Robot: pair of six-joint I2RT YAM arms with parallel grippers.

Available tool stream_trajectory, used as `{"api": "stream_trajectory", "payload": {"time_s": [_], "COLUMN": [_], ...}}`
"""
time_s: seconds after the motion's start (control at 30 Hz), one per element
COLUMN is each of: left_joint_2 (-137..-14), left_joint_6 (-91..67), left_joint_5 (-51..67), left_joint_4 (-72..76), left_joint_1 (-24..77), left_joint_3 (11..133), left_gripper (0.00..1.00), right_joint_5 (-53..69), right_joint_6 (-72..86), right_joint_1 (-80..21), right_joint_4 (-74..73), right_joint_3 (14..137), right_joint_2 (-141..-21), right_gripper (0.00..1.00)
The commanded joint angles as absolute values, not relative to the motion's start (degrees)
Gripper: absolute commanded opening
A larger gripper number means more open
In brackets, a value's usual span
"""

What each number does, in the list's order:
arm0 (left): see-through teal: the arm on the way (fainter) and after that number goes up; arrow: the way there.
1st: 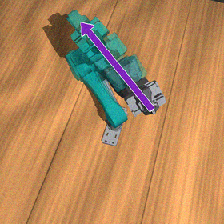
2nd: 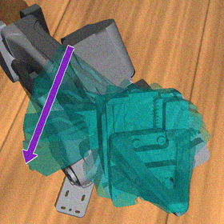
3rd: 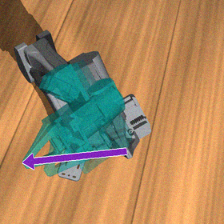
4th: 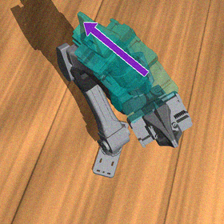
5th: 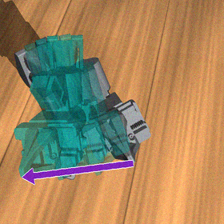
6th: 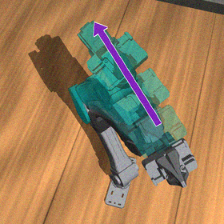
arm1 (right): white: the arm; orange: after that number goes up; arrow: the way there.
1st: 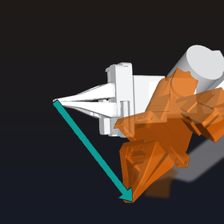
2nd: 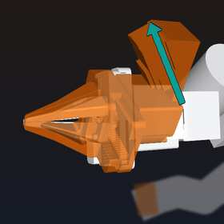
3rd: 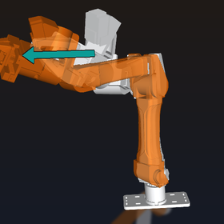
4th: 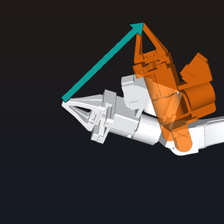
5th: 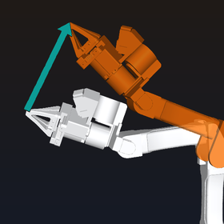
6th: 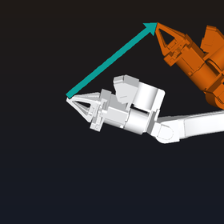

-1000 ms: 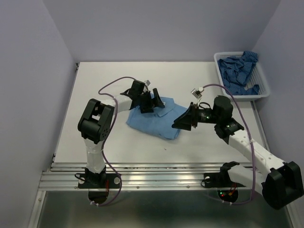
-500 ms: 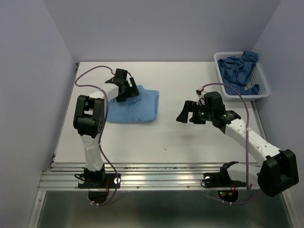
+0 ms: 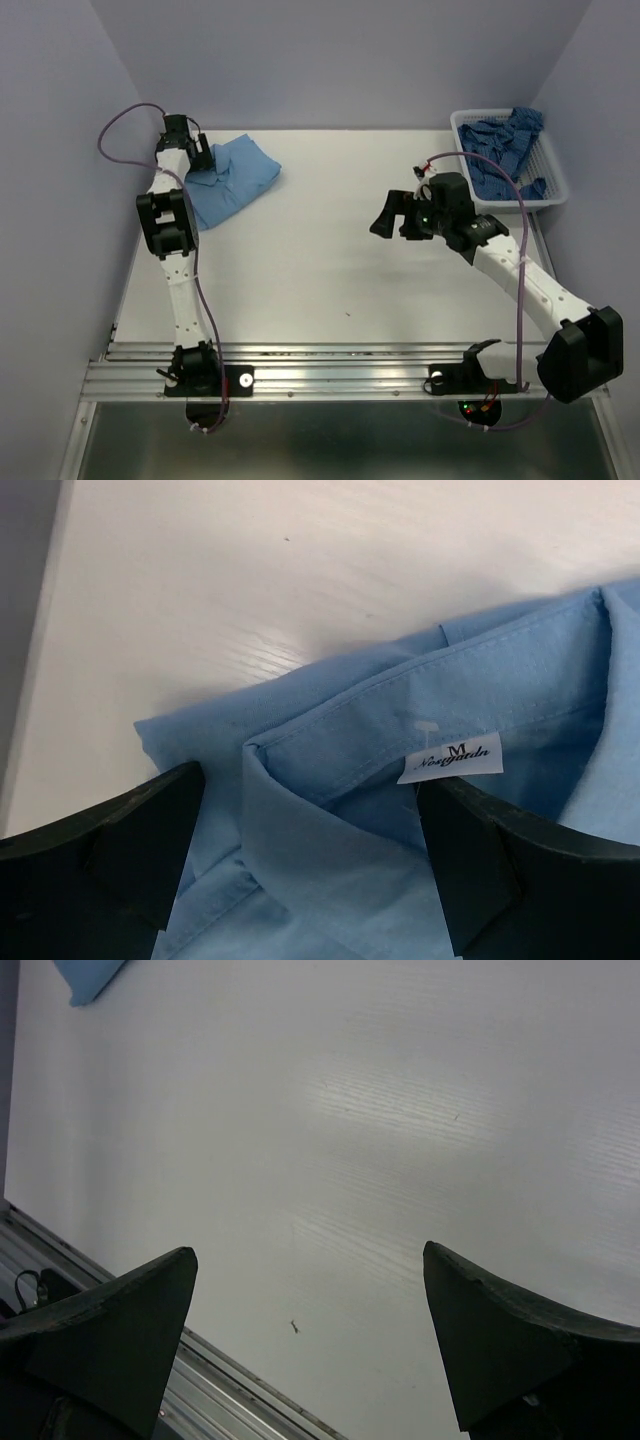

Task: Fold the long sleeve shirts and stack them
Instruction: Neatly place the folded shirt to the corner

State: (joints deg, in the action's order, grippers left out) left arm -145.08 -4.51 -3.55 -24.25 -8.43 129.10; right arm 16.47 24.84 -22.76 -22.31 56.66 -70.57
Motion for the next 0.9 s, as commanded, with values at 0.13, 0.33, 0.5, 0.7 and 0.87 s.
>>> {"api": "stream_trajectory", "payload": {"time_s": [0.13,0.33,0.5,0.7,0.87], "left_joint_2": [-148.2,-137.3,-122.3,-102.9,-96.2], "left_joint_6": [6.6,2.8,-6.9,-23.8,-25.0], "left_joint_5": [-1.9,-3.3,-1.6,9.9,17.6], "left_joint_4": [-23.5,-22.5,-22.3,-12.1,-0.5], "left_joint_1": [-7.9,-7.9,-7.9,-5.8,-4.3], "left_joint_3": [140.1,138.5,123.3,85.0,66.0], "left_gripper": [0.99,0.99,0.99,0.99,0.99], "right_joint_5": [16.4,18.3,17.4,18.2,19.1], "right_joint_6": [26.0,26.2,25.3,24.9,25.0], "right_joint_1": [-22.4,-22.4,-22.4,-22.4,-22.4], "right_joint_4": [-22.4,-22.3,-22.1,-21.4,-21.0], "right_joint_3": [58.6,58.4,56.4,54.5,54.4], "right_joint_2": [-74.6,-75.2,-73.7,-73.5,-74.2], "right_gripper": [1.00,1.00,1.00,1.00,1.00]}}
